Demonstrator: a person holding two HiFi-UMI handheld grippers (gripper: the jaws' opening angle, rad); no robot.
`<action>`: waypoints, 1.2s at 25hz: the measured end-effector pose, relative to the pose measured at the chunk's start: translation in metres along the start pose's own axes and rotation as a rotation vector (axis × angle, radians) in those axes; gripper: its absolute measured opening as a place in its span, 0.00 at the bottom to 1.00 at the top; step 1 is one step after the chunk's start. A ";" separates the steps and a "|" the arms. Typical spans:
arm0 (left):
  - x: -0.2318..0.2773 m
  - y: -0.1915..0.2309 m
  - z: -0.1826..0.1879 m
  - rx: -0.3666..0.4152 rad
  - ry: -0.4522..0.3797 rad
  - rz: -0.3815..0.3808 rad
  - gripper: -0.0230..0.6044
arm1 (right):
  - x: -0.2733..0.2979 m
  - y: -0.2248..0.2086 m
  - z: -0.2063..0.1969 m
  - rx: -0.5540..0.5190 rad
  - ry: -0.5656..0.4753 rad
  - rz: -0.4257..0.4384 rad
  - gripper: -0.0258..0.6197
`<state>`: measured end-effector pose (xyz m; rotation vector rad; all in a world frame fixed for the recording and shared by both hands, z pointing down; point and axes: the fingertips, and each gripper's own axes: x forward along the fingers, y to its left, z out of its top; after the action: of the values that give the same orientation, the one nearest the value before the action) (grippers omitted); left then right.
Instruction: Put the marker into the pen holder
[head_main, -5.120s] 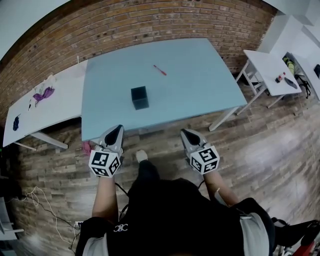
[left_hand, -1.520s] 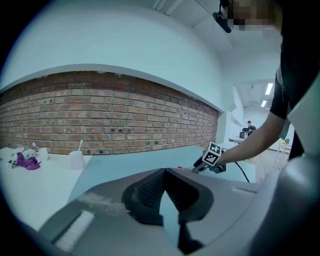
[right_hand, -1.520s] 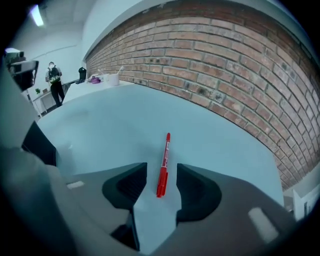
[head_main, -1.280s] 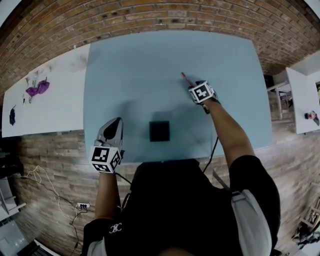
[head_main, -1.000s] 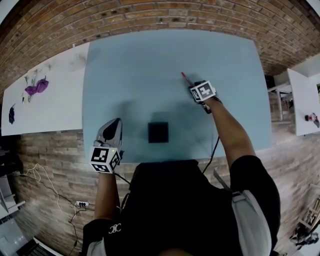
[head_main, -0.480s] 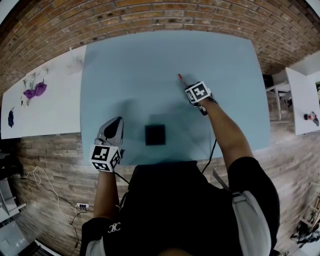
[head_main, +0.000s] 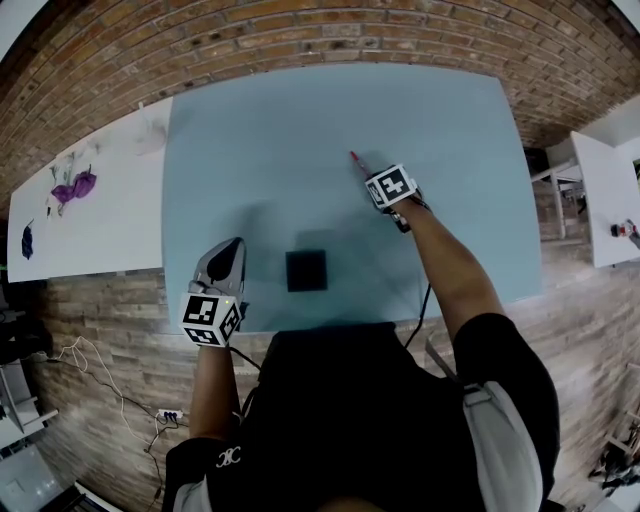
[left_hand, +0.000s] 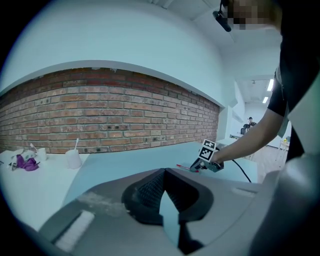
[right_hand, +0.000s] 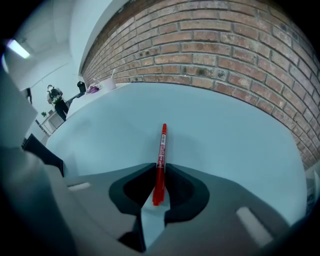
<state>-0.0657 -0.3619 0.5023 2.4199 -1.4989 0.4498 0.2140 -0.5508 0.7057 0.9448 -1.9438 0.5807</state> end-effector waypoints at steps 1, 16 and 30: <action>-0.001 -0.001 0.001 0.001 -0.002 0.002 0.05 | -0.004 0.000 0.000 -0.017 -0.008 -0.005 0.14; 0.006 -0.015 0.015 0.016 -0.047 0.007 0.05 | -0.160 0.013 0.010 -0.288 -0.316 -0.026 0.14; 0.024 -0.015 0.044 0.072 -0.072 -0.126 0.05 | -0.223 0.078 -0.015 -0.317 -0.414 -0.090 0.14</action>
<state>-0.0367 -0.3914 0.4702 2.5935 -1.3695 0.4008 0.2334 -0.4068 0.5189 0.9952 -2.2564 0.0156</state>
